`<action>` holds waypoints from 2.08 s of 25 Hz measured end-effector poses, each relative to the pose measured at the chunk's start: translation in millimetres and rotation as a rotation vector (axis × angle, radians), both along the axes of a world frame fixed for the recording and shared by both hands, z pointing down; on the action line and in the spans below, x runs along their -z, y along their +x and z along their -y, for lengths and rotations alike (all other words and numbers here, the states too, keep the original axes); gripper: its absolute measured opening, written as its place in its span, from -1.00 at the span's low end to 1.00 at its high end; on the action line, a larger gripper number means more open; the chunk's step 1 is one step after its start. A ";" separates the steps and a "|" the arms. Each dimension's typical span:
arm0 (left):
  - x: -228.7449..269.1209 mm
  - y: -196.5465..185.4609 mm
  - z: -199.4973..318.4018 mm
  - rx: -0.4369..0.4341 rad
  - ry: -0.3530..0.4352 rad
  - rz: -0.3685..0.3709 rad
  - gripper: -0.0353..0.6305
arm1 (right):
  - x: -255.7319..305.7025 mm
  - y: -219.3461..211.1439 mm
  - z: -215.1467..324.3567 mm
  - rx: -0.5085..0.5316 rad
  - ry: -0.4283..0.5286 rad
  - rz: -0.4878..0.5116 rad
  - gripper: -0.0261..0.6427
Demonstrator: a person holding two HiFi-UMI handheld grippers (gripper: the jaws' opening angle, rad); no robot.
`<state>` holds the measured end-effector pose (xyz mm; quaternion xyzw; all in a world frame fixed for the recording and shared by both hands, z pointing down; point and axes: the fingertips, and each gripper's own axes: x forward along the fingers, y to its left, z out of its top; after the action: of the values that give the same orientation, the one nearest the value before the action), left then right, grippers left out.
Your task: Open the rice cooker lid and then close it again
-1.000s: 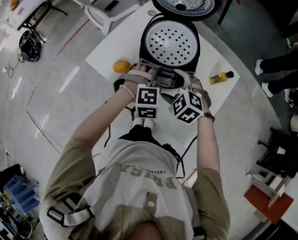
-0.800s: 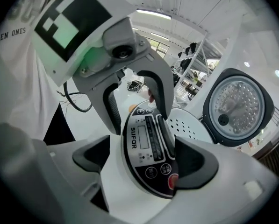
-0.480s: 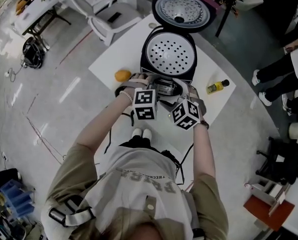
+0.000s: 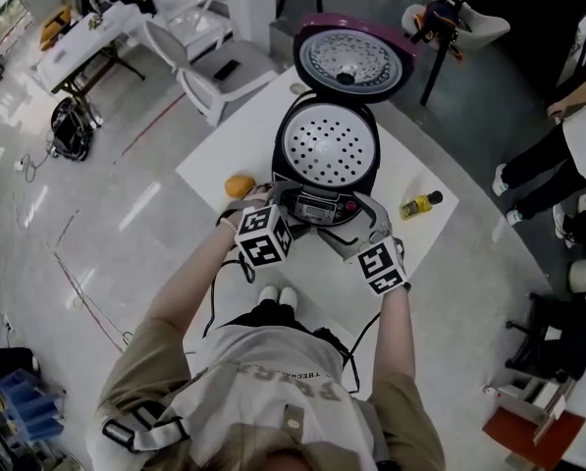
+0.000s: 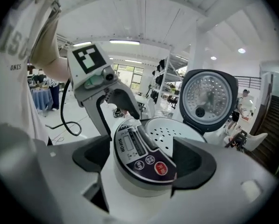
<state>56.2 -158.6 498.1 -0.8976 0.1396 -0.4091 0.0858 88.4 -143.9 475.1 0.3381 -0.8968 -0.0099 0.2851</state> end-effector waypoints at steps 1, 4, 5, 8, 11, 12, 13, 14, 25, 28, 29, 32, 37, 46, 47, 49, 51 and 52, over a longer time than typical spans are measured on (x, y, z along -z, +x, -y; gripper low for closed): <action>3.9 0.4 4.3 0.018 -0.002 -0.023 0.18 | 8.8 3.6 4.2 -0.010 0.019 0.035 0.29; 15.6 1.1 20.2 0.078 -0.011 -0.091 0.18 | 32.9 20.1 19.8 -0.065 0.059 0.149 0.29; 19.0 1.3 25.6 0.097 -0.012 -0.110 0.18 | 39.8 26.5 25.2 -0.086 0.068 0.186 0.29; 27.6 2.8 41.4 0.151 -0.005 -0.151 0.18 | 55.4 44.6 40.4 -0.140 0.090 0.277 0.29; 39.7 5.6 54.1 0.202 0.001 -0.200 0.18 | 63.7 58.9 52.6 -0.176 0.100 0.328 0.29; 45.0 5.9 58.4 0.220 0.000 -0.223 0.18 | 66.4 62.5 57.3 -0.186 0.103 0.343 0.29; 50.5 5.5 63.1 0.237 0.000 -0.248 0.18 | 69.4 65.7 62.5 -0.195 0.107 0.359 0.29; 56.0 4.5 67.8 0.254 0.002 -0.270 0.18 | 72.6 68.5 67.5 -0.206 0.110 0.378 0.29; 86.0 -20.8 129.6 0.344 0.040 -0.374 0.18 | 84.0 86.1 109.8 -0.233 0.120 0.432 0.29; 87.9 -22.3 150.4 0.339 0.046 -0.370 0.18 | 83.5 93.0 125.3 -0.248 0.123 0.427 0.29; 88.3 -22.8 157.2 0.337 0.048 -0.368 0.18 | 83.8 96.1 130.8 -0.259 0.123 0.428 0.29; 89.1 -25.4 179.8 0.330 0.057 -0.357 0.18 | 87.0 104.3 149.3 -0.286 0.128 0.433 0.29; 81.3 -28.0 219.4 0.322 0.075 -0.319 0.18 | 89.9 114.4 182.7 -0.312 0.136 0.422 0.29; 77.1 -30.3 281.5 0.355 0.103 -0.309 0.29 | 76.9 123.3 232.6 -0.306 0.114 0.358 0.30; 78.1 -30.0 286.9 0.357 0.110 -0.307 0.30 | 75.3 124.5 238.1 -0.309 0.110 0.355 0.31; 78.0 -27.7 296.2 0.354 0.115 -0.309 0.30 | 73.6 127.0 248.2 -0.315 0.105 0.356 0.32; 77.5 -24.5 304.9 0.345 0.125 -0.306 0.32 | 73.1 129.9 257.6 -0.322 0.104 0.363 0.33; 76.8 -23.8 309.2 0.345 0.131 -0.298 0.32 | 73.4 131.3 262.1 -0.325 0.104 0.371 0.33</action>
<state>32.4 -467.8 421.3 -0.9034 0.3285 -0.2709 0.0512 219.8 -406.0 401.7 0.4881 -0.8659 0.0522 0.0959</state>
